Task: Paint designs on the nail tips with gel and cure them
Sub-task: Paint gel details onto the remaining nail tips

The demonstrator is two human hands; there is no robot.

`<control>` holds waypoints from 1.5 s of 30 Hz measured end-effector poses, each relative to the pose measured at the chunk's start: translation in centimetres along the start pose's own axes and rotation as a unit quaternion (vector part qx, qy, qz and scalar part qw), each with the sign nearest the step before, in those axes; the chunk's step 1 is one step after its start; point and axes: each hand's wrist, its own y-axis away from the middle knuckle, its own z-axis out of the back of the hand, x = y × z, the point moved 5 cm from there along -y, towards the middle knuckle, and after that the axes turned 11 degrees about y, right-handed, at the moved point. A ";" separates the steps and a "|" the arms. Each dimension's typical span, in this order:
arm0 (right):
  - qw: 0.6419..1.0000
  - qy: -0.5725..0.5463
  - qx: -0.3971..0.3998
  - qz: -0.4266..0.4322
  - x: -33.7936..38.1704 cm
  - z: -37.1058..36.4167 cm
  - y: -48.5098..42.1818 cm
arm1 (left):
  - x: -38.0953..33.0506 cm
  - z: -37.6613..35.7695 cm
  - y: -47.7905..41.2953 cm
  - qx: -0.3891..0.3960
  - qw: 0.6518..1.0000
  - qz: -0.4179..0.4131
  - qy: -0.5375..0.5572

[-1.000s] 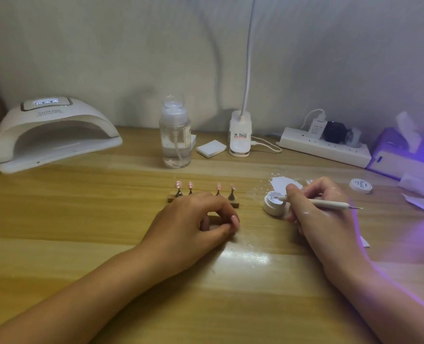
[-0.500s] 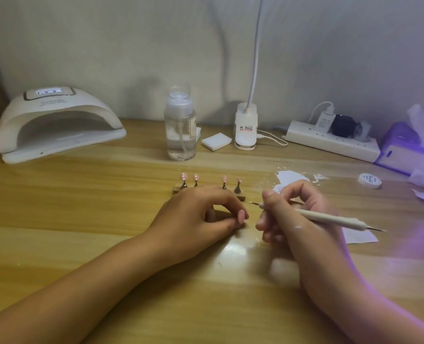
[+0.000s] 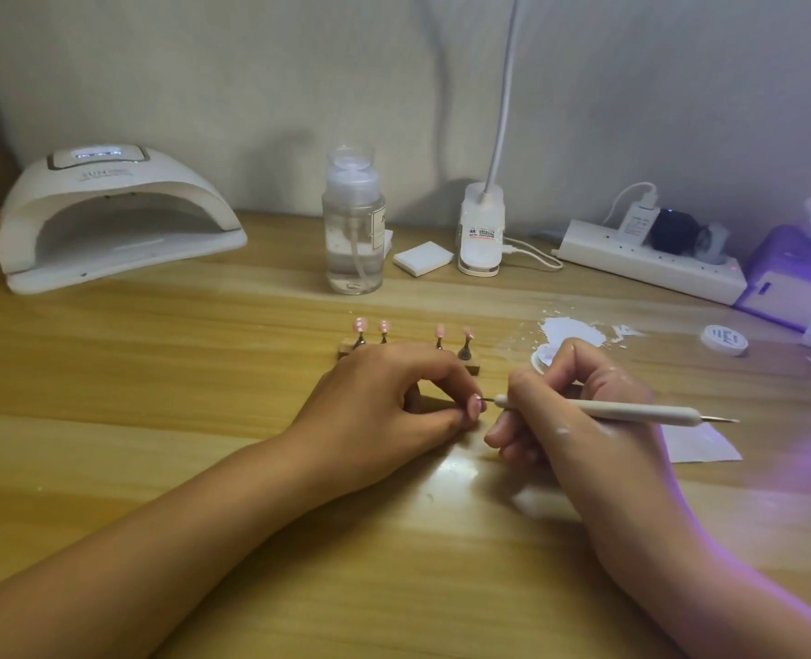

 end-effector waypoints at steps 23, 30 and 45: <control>1.000 0.015 0.001 0.004 0.1 -0.1 0.1 | -0.2 0.1 0.1 -0.004 1.000 0.004 -0.005; 1.000 0.009 0.001 0.008 0.2 -0.1 0.0 | -0.3 0.1 0.1 -0.005 1.000 0.007 -0.016; 1.000 0.015 -0.001 0.006 0.4 -0.1 0.3 | -0.2 0.0 0.0 -0.003 1.000 0.011 -0.011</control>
